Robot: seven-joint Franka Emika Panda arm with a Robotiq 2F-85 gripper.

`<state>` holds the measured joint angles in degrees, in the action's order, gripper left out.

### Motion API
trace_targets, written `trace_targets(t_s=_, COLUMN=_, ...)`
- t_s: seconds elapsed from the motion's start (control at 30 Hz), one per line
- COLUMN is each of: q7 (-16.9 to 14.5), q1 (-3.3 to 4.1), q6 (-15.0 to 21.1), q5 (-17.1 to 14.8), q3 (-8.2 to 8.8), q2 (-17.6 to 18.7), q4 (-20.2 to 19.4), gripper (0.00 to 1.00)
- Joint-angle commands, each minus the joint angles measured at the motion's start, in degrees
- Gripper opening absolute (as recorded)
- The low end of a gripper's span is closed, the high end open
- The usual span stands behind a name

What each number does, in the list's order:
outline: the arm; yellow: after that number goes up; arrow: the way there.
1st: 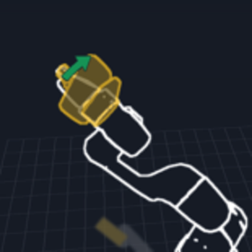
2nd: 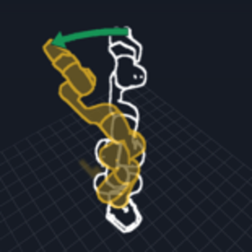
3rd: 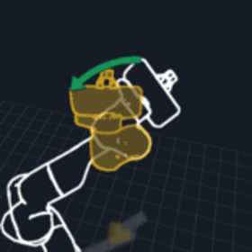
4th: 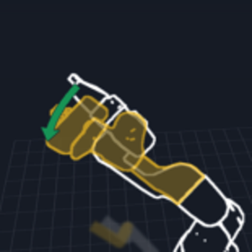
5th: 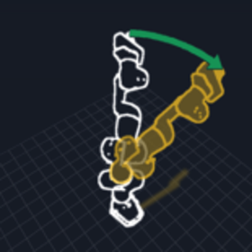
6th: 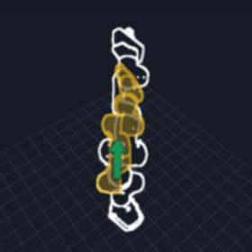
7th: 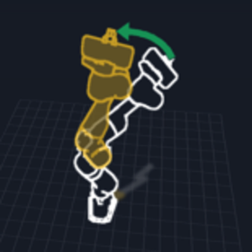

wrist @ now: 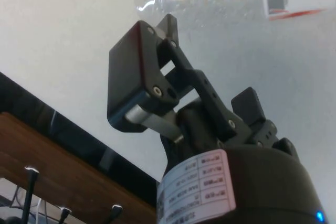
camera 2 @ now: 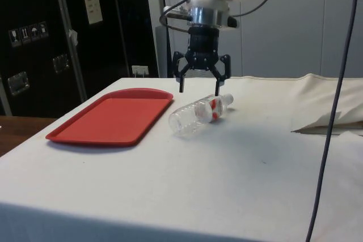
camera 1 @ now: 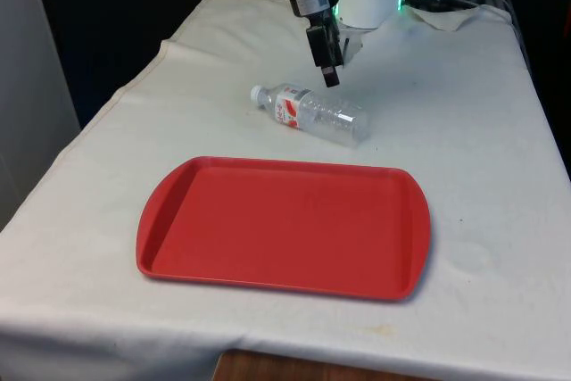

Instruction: Place the bottle upright on the tray.

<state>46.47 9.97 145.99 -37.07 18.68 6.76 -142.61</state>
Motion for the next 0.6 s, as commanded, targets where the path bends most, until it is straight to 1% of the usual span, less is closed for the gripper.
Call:
trace_targets(t_s=0.0, q7=-0.80, q1=-0.34, q6=-0.57, q5=-0.97, q3=0.17, q2=0.11, q4=0.52, gripper=1.00)
trace_targets(t_s=0.07, q7=-0.80, q1=-0.40, q6=-0.86, q5=-0.97, q3=0.63, q2=0.29, q4=0.74, gripper=1.00)
trace_targets(t_s=0.1, q7=-0.06, q1=-0.06, q6=-0.40, q5=0.00, q3=0.69, q2=0.29, q4=0.40, gripper=1.00)
trace_targets(t_s=0.13, q7=-0.80, q1=-0.46, q6=-1.03, q5=-0.97, q3=0.86, q2=0.40, q4=0.92, gripper=1.00)
trace_targets(t_s=0.3, q7=-0.80, q1=-0.52, q6=-1.78, q5=-1.15, q3=2.06, q2=1.03, q4=1.60, gripper=1.00)
trace_targets(t_s=0.37, q7=-0.86, q1=-0.69, q6=-2.12, q5=-1.20, q3=2.41, q2=1.26, q4=1.83, gripper=1.00)
trace_targets(t_s=0.4, q7=-0.06, q1=-0.34, q6=-1.72, q5=0.00, q3=2.58, q2=1.26, q4=1.55, gripper=1.00)
trace_targets(t_s=0.43, q7=-0.86, q1=-0.69, q6=-2.23, q5=-1.20, q3=2.64, q2=1.38, q4=1.89, gripper=1.00)
trace_targets(t_s=0.57, q7=-0.80, q1=-0.80, q6=-2.75, q5=-1.60, q3=3.38, q2=1.95, q4=2.23, gripper=1.00)
